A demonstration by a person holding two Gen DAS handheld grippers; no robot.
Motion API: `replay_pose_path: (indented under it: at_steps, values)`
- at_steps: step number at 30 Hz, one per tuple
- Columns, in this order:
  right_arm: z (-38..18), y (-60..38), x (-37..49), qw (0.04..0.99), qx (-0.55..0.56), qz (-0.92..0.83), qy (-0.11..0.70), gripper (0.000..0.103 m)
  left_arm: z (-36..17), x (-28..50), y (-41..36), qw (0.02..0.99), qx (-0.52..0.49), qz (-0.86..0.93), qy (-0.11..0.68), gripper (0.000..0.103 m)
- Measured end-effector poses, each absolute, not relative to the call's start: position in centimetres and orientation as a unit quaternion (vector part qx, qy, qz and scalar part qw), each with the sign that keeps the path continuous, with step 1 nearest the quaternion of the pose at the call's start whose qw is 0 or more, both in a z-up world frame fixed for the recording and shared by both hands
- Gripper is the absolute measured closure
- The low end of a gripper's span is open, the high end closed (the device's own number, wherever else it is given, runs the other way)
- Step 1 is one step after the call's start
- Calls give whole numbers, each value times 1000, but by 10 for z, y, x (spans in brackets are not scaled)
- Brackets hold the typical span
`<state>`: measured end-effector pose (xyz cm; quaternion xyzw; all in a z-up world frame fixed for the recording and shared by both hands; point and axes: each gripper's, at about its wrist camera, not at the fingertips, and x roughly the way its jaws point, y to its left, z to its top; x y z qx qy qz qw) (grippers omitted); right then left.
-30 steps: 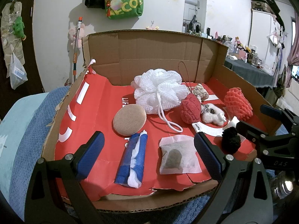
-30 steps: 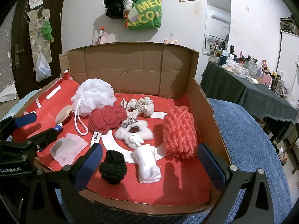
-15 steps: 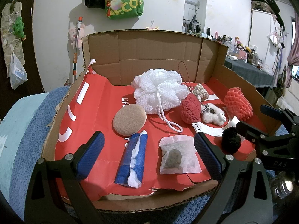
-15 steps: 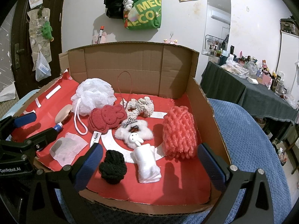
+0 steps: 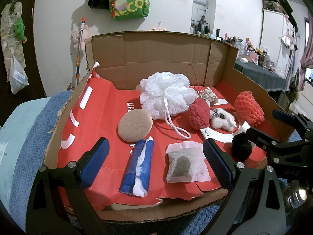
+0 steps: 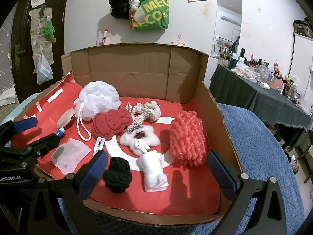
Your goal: Organize soft objects
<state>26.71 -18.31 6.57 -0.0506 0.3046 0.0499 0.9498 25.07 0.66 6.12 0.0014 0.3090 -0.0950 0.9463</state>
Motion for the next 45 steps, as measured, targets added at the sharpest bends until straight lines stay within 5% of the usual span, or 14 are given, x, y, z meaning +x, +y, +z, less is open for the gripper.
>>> replay_pose_path:
  at_steps: [45]
  values:
    - [84,-190,256,957,-52,58,278,0,93,225,8,962,13,-81,259,5]
